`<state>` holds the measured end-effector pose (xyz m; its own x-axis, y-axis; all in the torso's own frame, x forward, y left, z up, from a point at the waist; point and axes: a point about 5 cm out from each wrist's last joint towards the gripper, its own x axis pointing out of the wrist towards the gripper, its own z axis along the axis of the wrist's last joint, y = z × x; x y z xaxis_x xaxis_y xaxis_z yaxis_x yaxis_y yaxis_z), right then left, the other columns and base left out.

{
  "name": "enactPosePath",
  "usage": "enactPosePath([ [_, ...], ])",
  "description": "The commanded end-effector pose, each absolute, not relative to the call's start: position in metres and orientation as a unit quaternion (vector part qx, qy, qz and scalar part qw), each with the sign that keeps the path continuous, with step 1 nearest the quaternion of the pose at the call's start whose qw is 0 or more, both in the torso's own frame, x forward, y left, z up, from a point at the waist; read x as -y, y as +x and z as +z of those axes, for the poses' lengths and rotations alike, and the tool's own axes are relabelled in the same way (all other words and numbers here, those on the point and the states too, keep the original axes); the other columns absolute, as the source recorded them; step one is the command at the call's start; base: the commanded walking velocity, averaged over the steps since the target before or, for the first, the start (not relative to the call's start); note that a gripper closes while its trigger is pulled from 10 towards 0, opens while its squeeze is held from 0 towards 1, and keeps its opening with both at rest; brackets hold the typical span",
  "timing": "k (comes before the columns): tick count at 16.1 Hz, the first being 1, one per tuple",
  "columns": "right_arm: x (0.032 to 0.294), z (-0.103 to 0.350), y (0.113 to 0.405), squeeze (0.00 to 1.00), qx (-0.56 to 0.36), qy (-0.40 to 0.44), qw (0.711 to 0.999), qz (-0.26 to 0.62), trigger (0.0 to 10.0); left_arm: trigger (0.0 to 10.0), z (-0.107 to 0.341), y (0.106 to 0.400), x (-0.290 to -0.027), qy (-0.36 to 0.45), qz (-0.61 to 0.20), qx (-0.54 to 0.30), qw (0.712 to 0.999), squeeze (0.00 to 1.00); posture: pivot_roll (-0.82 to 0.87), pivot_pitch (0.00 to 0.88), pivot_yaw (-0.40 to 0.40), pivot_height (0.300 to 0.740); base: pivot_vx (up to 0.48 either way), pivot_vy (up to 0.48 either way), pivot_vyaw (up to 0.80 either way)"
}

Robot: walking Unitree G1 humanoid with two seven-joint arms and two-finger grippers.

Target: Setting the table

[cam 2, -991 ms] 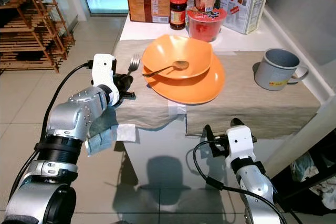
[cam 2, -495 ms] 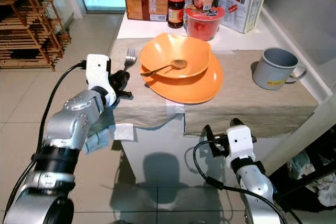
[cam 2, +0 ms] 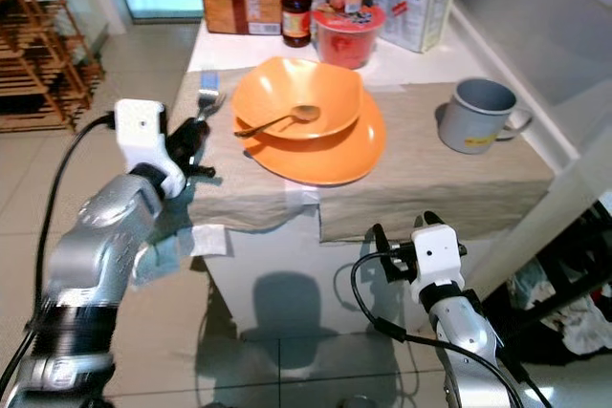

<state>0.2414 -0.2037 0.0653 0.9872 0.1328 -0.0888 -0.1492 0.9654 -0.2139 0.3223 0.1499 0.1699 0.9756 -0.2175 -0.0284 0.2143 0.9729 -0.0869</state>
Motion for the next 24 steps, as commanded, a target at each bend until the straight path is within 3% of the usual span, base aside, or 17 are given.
enactPosePath([
  [1,0.203,0.067,0.244,0.00,-0.031,-0.106,0.991,0.072,10.0,0.0,0.182,0.315,-0.174,-0.035,-0.061,0.017,0.997,0.00,-0.10,0.000,0.049,0.740,0.000,0.000,0.00],
  [6,0.204,0.078,0.254,0.00,-0.005,-0.095,0.993,0.074,10.0,0.0,0.175,0.292,-0.205,-0.042,0.009,0.041,0.998,0.00,-0.09,0.000,0.033,0.740,0.000,0.000,0.00],
  [11,0.201,0.086,0.261,0.00,0.020,-0.078,0.994,0.076,10.0,0.0,0.162,0.259,-0.199,-0.023,0.004,0.034,0.999,0.00,-0.07,0.000,0.026,0.740,0.000,0.000,0.00],
  [18,0.200,0.077,0.259,0.00,0.003,-0.078,0.993,0.083,10.0,0.0,0.159,0.260,-0.220,-0.007,0.049,0.017,0.999,0.00,-0.07,0.000,0.030,0.740,0.000,0.000,0.00],
  [24,0.203,0.071,0.254,0.00,-0.006,-0.086,0.993,0.083,10.0,0.0,0.171,0.305,-0.231,-0.012,0.059,0.012,0.998,0.00,-0.10,0.000,0.037,0.740,0.000,0.000,0.00],
])
